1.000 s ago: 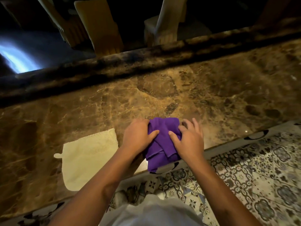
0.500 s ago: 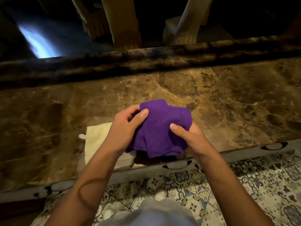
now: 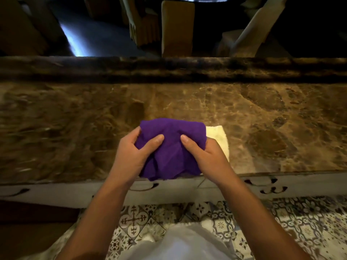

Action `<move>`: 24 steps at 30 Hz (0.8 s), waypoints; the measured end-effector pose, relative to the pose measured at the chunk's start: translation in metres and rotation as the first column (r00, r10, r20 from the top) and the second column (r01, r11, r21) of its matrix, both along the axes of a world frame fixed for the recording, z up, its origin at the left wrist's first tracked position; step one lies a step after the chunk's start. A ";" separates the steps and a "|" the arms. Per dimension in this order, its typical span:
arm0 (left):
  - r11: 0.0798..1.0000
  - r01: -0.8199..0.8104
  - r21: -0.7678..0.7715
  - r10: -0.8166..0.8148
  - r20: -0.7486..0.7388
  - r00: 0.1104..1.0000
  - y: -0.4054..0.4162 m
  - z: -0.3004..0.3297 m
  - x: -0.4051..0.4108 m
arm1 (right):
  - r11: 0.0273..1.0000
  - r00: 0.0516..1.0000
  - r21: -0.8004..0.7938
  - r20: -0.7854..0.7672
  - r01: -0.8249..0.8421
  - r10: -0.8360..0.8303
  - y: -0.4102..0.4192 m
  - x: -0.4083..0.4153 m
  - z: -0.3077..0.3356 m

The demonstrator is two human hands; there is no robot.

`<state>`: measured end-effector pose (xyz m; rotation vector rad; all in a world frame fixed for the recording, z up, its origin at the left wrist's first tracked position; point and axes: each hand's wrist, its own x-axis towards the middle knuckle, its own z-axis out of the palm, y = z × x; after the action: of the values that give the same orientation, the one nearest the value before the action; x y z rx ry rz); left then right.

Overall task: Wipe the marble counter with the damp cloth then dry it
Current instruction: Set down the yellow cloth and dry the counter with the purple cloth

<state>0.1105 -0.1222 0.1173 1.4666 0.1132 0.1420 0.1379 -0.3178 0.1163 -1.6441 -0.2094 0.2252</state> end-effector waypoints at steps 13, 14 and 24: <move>0.983 -0.159 -0.095 0.144 -0.143 0.979 0.127 -0.027 -0.016 | 0.989 0.983 0.070 -0.122 -0.132 0.140 0.130 0.012 -0.009; 0.982 -0.168 -0.087 0.153 -0.161 0.975 0.133 -0.029 -0.016 | 0.984 0.976 0.085 -0.139 -0.156 0.167 0.138 0.018 -0.013; 0.894 -0.224 0.388 0.276 -0.082 0.958 0.211 -0.048 -0.010 | 0.955 0.928 0.227 -0.276 -0.192 0.252 0.218 0.040 -0.043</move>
<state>0.1009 0.0886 0.0694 1.8429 0.4064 0.2865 0.1784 -0.0994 0.0732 -1.3676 -0.1789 0.6076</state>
